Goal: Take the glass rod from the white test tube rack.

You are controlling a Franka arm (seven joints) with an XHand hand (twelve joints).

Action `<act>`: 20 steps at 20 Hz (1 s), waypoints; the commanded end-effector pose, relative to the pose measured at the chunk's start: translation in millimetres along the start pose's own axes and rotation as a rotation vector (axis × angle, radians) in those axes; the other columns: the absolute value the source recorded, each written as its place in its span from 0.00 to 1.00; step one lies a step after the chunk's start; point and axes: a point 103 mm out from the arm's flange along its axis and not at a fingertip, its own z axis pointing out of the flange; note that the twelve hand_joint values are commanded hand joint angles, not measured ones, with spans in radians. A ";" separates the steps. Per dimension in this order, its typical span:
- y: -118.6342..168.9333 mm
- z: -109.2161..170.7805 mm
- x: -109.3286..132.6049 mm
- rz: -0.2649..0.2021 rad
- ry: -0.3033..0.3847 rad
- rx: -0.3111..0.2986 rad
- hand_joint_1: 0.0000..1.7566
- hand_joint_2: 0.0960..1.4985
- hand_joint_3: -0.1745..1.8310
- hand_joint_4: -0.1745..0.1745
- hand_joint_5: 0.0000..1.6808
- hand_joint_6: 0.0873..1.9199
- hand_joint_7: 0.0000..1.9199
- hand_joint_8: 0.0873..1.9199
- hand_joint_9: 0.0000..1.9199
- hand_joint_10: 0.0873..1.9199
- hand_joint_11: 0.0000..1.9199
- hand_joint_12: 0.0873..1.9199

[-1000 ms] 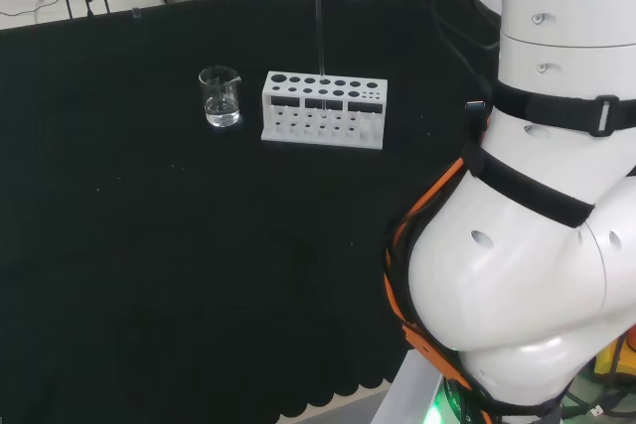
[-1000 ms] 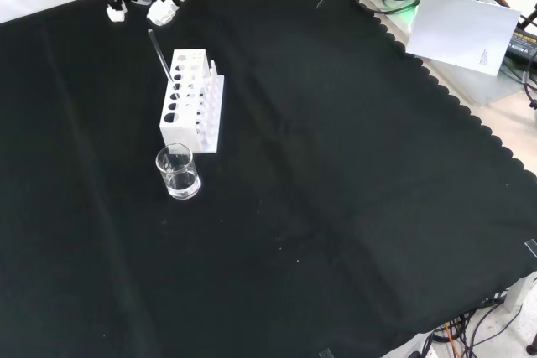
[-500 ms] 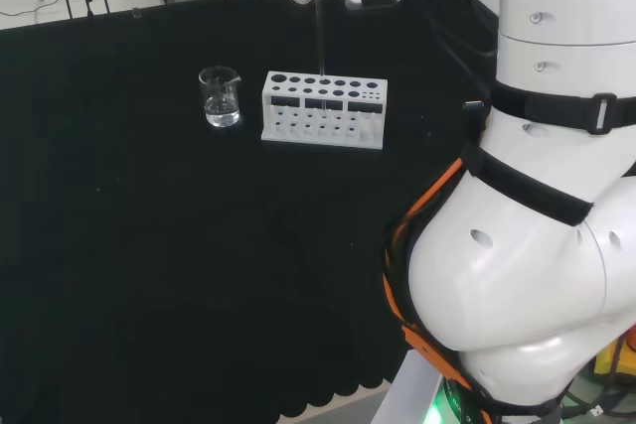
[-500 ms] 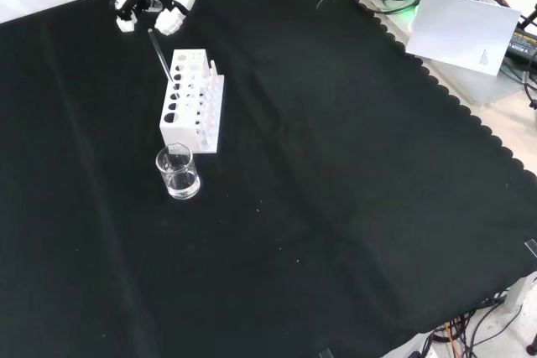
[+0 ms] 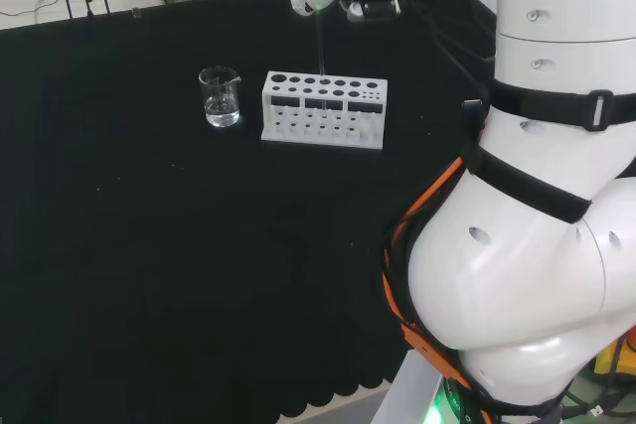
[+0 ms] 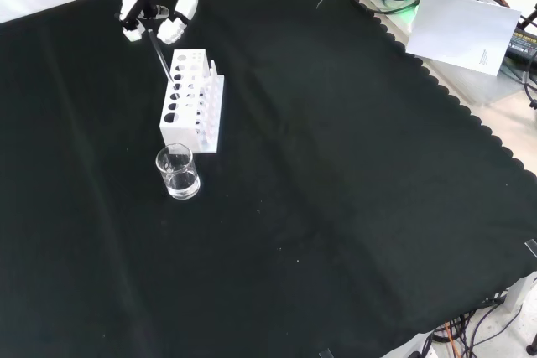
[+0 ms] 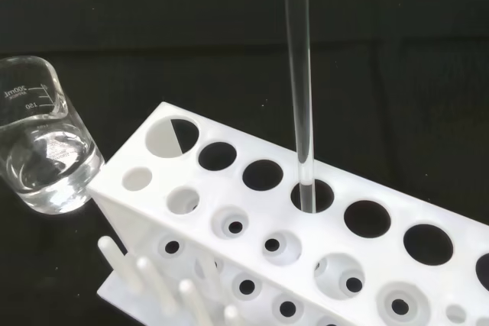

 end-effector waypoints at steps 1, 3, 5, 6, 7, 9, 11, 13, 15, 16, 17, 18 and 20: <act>-2.3 6.3 -5.0 -0.007 -0.001 0.011 0.34 0.64 0.30 0.00 0.32 0.48 0.54 0.60 0.77 0.55 0.51 0.67; -2.8 7.9 -6.2 -0.008 0.000 0.017 0.35 0.63 0.30 0.00 0.33 0.48 0.54 0.60 0.78 0.54 0.52 0.67; -2.8 9.4 -6.9 -0.010 0.001 0.020 0.35 0.63 0.30 0.00 0.33 0.48 0.54 0.60 0.78 0.54 0.52 0.67; -2.8 9.5 -6.7 -0.011 0.000 0.020 0.35 0.63 0.30 0.00 0.33 0.48 0.54 0.60 0.79 0.54 0.53 0.67; -2.7 9.7 -6.6 -0.012 0.000 0.019 0.35 0.63 0.30 0.00 0.33 0.48 0.54 0.60 0.79 0.54 0.54 0.67; -2.2 10.3 -6.0 -0.016 -0.002 0.015 0.37 0.63 0.30 0.00 0.35 0.48 0.55 0.60 0.81 0.53 0.55 0.67; -1.9 11.2 -5.5 -0.017 -0.007 0.014 0.40 0.61 0.31 0.00 0.38 0.48 0.56 0.59 0.82 0.51 0.56 0.66; -1.7 11.7 -5.2 -0.017 -0.006 0.012 0.43 0.59 0.32 0.00 0.40 0.47 0.57 0.58 0.84 0.50 0.58 0.66; -0.3 13.4 -2.9 -0.017 -0.016 0.012 0.46 0.57 0.34 0.00 0.43 0.46 0.58 0.57 0.86 0.48 0.60 0.65; 0.6 14.2 -1.8 -0.018 -0.018 0.013 0.47 0.57 0.35 0.00 0.44 0.45 0.59 0.57 0.87 0.47 0.61 0.65; 0.8 14.3 -1.6 -0.019 -0.016 0.011 0.48 0.56 0.35 0.00 0.45 0.45 0.59 0.57 0.87 0.47 0.62 0.65; 1.0 14.4 -1.3 -0.019 -0.017 0.011 0.50 0.55 0.36 0.00 0.46 0.45 0.60 0.56 0.87 0.46 0.62 0.65; 1.6 14.3 -0.6 -0.019 -0.020 0.012 0.52 0.54 0.37 0.00 0.47 0.44 0.60 0.56 0.88 0.46 0.64 0.64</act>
